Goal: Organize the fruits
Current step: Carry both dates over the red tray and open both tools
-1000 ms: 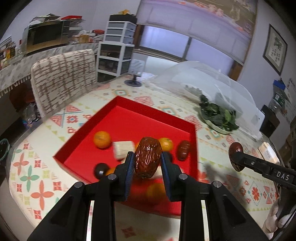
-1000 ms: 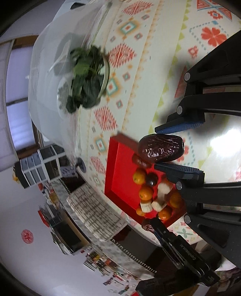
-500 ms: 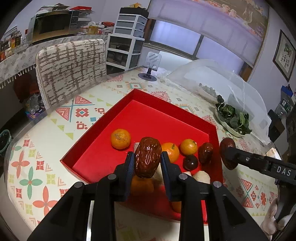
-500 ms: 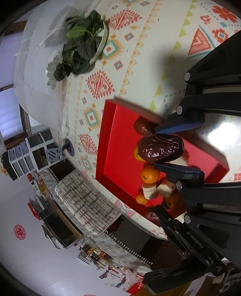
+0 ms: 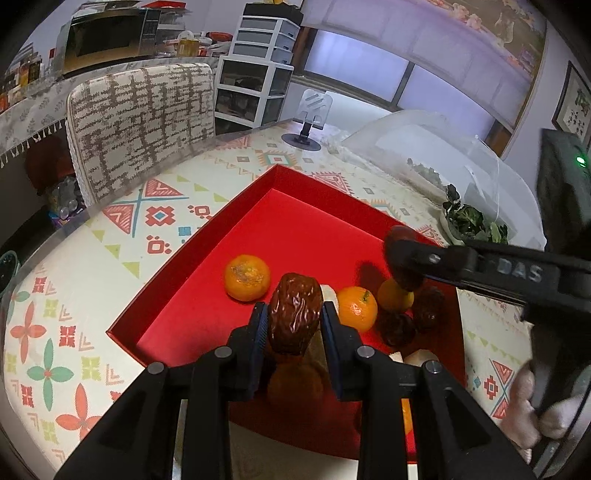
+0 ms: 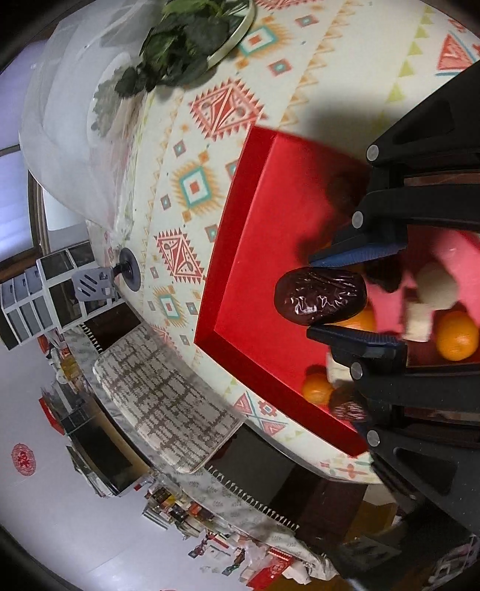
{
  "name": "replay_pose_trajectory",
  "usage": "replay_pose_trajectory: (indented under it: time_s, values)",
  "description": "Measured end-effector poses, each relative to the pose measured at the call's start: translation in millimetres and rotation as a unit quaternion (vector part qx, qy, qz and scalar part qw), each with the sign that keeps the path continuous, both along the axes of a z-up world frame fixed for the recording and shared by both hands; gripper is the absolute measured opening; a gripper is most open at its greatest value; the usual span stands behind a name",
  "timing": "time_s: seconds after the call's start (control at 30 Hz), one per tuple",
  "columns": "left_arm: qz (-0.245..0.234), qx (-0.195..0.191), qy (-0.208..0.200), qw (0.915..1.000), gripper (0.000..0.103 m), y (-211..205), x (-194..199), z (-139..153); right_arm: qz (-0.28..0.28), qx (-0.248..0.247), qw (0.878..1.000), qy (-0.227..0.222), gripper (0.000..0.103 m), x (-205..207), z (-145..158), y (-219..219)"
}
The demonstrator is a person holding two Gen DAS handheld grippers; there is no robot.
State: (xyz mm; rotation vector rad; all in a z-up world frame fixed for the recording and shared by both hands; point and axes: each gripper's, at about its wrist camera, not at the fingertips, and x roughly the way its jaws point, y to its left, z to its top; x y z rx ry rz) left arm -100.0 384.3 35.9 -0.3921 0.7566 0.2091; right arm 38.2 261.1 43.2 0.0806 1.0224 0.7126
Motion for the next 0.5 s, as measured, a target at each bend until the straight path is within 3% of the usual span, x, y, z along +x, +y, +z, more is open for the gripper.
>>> replay_pose_trajectory:
  time_s: [0.1,0.13,0.2,0.23,0.3,0.5]
  values:
    - [0.001,-0.008,-0.001,1.0000,0.031,3.4,0.6,-0.5,0.000,0.008,1.000,0.010,0.036,6.9,-5.1,7.5]
    - [0.002,-0.011,-0.002,0.9999,0.037,4.3,0.6,-0.6,-0.002,0.016,1.000,0.015,0.036,9.3,-6.8,8.7]
    - [0.005,-0.015,-0.007,0.9999,0.048,6.1,0.7,-0.1,-0.008,0.031,0.999,0.019,0.041,11.9,-7.8,8.0]
    - [0.007,-0.018,-0.010,0.9998,0.053,7.3,0.7,0.4,-0.012,0.038,0.999,0.018,0.049,12.8,-7.3,6.4]
    - [0.011,-0.027,-0.016,0.9995,0.055,10.9,1.1,2.1,-0.019,0.049,0.999,0.014,0.060,12.9,-4.3,2.6]
    - [0.041,-0.054,-0.051,0.9964,0.064,28.6,-12.8,16.2,-0.030,0.062,0.998,-0.004,0.064,2.6,12.4,-16.0]
